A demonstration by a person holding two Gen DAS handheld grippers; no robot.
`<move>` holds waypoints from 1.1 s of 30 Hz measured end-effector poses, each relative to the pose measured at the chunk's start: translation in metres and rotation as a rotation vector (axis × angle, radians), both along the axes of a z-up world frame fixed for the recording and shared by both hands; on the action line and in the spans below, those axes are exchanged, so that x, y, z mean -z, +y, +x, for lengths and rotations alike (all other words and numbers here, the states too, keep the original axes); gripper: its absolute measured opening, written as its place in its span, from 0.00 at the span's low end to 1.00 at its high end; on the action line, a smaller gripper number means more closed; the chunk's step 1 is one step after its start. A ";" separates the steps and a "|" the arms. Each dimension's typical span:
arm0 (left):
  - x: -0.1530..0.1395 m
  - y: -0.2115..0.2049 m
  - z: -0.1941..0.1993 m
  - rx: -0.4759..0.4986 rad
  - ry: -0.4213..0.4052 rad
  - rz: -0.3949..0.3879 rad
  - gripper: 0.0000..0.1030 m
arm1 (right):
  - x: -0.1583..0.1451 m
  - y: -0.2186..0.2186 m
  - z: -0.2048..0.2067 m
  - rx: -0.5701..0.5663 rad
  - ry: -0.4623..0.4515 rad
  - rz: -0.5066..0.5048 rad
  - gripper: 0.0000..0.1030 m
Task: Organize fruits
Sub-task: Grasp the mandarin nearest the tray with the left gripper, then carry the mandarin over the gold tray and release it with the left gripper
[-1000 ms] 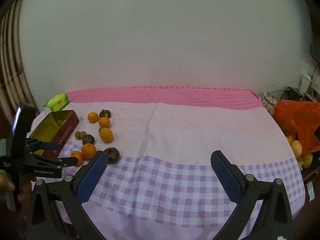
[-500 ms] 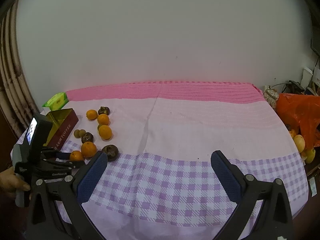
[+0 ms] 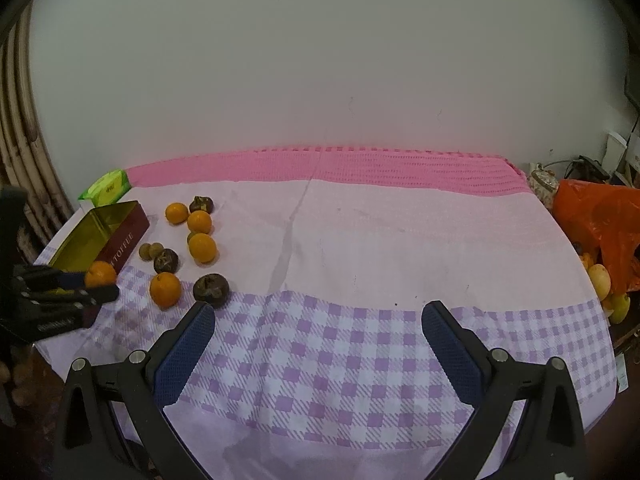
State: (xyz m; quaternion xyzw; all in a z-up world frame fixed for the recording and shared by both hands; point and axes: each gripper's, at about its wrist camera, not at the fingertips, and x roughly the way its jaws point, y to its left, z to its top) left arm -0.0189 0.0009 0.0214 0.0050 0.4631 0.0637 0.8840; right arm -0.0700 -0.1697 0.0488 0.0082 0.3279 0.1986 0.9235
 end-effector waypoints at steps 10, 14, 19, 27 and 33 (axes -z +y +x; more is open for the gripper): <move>-0.025 0.030 0.001 -0.068 -0.006 0.074 0.37 | 0.009 0.004 0.004 -0.006 0.029 -0.012 1.00; -0.029 0.057 0.006 -0.109 -0.009 0.102 0.37 | 0.011 0.004 0.004 -0.010 0.037 -0.014 1.00; -0.032 0.092 0.012 -0.164 0.002 0.141 0.37 | 0.014 0.006 0.004 -0.014 0.045 -0.020 1.00; -0.020 0.137 0.027 -0.234 0.027 0.175 0.37 | 0.022 0.012 0.005 -0.028 0.064 -0.040 1.00; -0.005 0.169 0.044 -0.287 0.070 0.211 0.37 | 0.027 0.014 0.006 -0.033 0.072 -0.049 1.00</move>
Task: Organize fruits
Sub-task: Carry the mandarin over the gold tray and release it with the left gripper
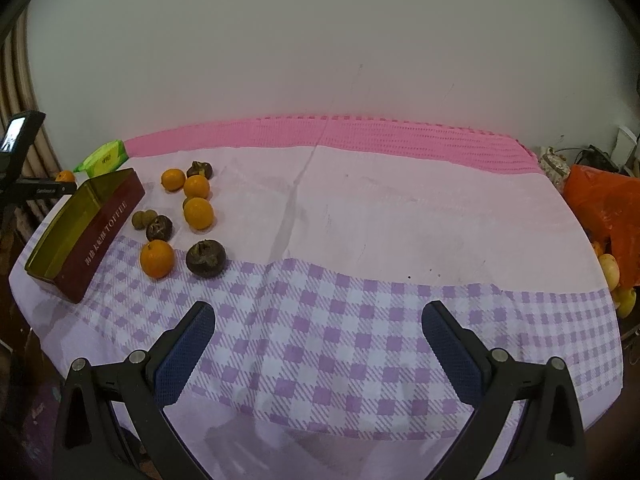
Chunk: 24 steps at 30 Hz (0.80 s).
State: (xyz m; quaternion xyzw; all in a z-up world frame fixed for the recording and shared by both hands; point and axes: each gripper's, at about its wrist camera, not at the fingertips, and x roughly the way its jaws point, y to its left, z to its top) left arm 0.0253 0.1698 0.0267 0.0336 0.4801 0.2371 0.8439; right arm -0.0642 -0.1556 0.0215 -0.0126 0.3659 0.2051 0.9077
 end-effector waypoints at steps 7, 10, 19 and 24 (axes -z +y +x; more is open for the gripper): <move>0.023 0.029 0.019 -0.056 0.065 0.020 0.37 | 0.008 0.005 0.001 -0.027 0.015 -0.009 1.00; 0.034 0.039 0.027 -0.070 0.098 0.033 0.37 | 0.010 0.010 -0.001 -0.050 0.010 -0.009 1.00; 0.044 0.051 0.037 -0.073 0.124 0.032 0.39 | 0.007 0.028 -0.016 -0.181 -0.039 0.008 1.00; 0.043 0.055 0.037 -0.074 0.114 0.034 0.43 | 0.005 0.040 -0.024 -0.254 -0.057 0.013 1.00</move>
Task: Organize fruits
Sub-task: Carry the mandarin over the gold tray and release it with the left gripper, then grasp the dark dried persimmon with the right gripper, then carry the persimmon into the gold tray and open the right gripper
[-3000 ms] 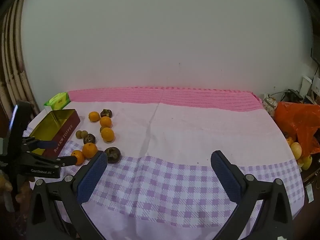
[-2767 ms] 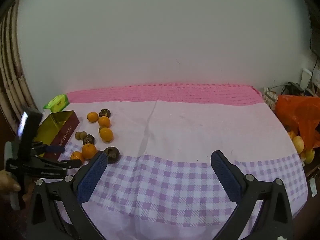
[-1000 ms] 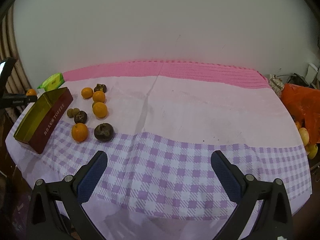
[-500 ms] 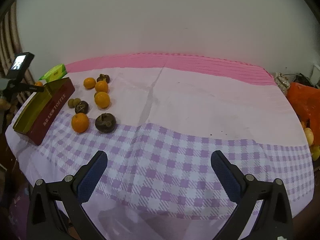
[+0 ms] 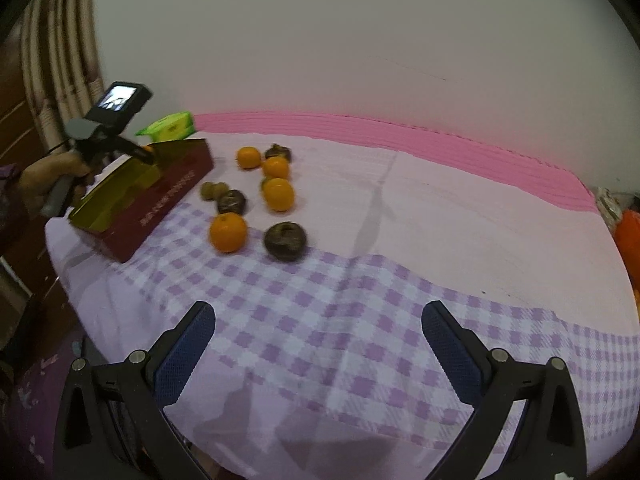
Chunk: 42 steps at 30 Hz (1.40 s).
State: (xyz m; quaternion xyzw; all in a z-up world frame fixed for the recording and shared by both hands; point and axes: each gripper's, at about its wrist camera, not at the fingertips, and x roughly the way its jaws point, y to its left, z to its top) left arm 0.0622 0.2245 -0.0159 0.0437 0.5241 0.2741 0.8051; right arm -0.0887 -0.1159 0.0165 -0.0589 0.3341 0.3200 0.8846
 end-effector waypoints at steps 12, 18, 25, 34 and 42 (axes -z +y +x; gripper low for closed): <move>-0.074 -0.028 -0.067 -0.008 -0.290 -0.169 0.62 | 0.001 0.032 0.031 -0.104 -0.019 -0.048 0.85; -0.090 -0.065 -0.115 -0.015 -0.309 -0.246 0.71 | 0.014 0.051 0.060 -0.133 0.015 -0.084 0.78; -0.088 -0.087 -0.170 -0.089 -0.355 -0.318 0.72 | 0.027 0.073 0.077 -0.181 0.019 -0.135 0.73; -0.073 -0.115 -0.191 -0.067 -0.321 -0.224 0.72 | 0.039 0.097 0.095 -0.253 0.065 -0.168 0.39; -0.085 -0.091 -0.210 -0.192 -0.425 -0.194 0.73 | 0.017 0.082 0.096 -0.185 0.099 -0.096 0.38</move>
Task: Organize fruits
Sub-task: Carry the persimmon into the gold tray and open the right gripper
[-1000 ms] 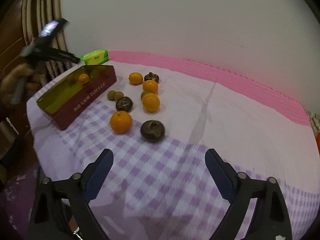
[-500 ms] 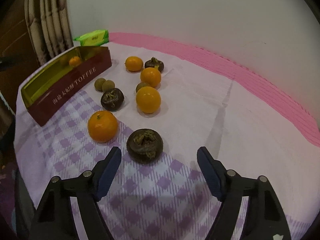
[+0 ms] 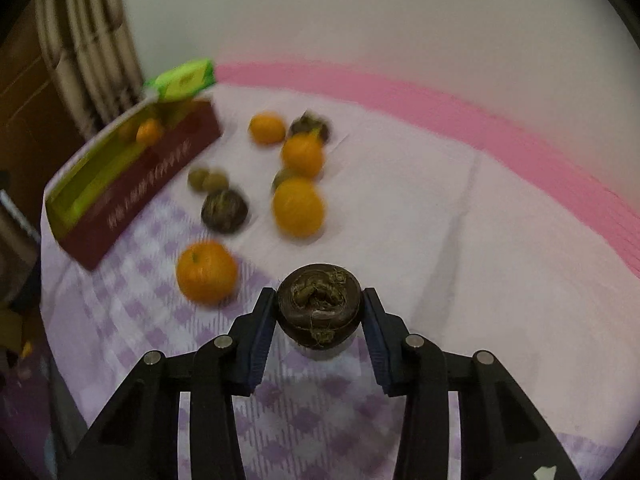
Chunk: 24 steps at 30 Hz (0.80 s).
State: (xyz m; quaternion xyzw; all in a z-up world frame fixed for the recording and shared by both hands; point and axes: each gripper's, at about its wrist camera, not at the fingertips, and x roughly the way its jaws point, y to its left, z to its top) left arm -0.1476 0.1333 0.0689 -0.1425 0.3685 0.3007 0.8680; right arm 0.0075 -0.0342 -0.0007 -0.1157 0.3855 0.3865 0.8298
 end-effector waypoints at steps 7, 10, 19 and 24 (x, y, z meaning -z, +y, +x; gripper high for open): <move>0.003 0.012 -0.003 -0.035 0.016 -0.002 0.73 | -0.086 0.041 -0.017 -0.105 -0.089 0.096 0.38; 0.000 0.020 -0.010 -0.074 -0.002 0.006 0.73 | -0.103 0.085 -0.019 -0.172 -0.063 0.127 0.38; -0.002 0.036 -0.019 -0.147 -0.015 0.019 0.78 | -0.085 0.209 -0.011 -0.256 0.010 0.057 0.38; 0.001 0.040 -0.018 -0.152 -0.006 0.009 0.79 | -0.064 0.243 -0.004 -0.259 0.043 0.017 0.38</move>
